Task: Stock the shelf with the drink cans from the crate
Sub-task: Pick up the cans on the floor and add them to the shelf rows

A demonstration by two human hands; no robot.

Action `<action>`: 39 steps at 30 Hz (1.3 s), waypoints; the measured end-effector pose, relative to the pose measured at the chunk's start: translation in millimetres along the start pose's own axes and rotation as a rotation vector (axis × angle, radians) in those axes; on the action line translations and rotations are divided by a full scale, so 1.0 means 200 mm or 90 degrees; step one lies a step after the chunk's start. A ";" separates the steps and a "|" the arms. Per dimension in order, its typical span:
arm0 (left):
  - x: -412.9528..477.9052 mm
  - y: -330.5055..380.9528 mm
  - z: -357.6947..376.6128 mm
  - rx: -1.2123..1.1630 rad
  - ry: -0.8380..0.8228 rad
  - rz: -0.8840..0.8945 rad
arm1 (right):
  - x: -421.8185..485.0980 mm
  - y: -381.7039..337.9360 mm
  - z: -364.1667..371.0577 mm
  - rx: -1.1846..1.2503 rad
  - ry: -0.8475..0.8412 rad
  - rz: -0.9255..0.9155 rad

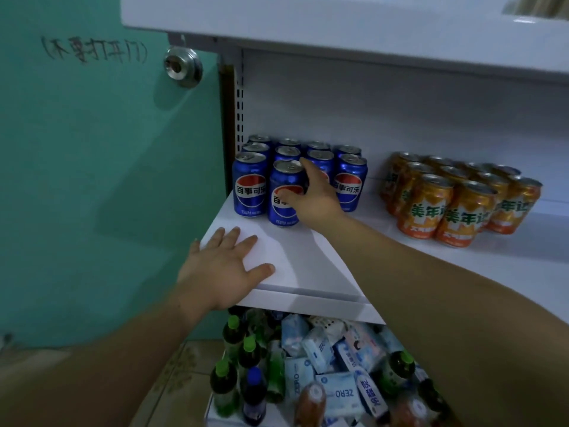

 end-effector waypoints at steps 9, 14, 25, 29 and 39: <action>0.01 0.00 0.01 0.003 -0.012 0.003 | 0.07 0.04 0.05 -0.059 0.027 0.003; 0.02 -0.04 0.00 -0.012 -0.045 -0.006 | -0.10 -0.02 -0.07 -0.156 0.004 -0.007; -0.28 0.91 -0.26 -0.112 -0.033 0.249 | -0.91 0.05 -1.16 -0.410 0.076 0.200; -0.60 1.56 -0.18 -0.147 -0.043 0.463 | -1.35 0.28 -1.47 -0.430 0.115 0.311; -1.02 2.25 0.71 -0.076 -0.343 0.532 | -2.36 1.08 -1.78 -0.370 0.131 0.547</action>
Point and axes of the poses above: each hand's wrist, its own x-axis towards the middle knuckle, its own z-axis out of the palm, y = z × x, the point moved 8 cm from there along x, towards the middle knuckle, and after that the axes turned 8 degrees about x, right-handed, at the moved point
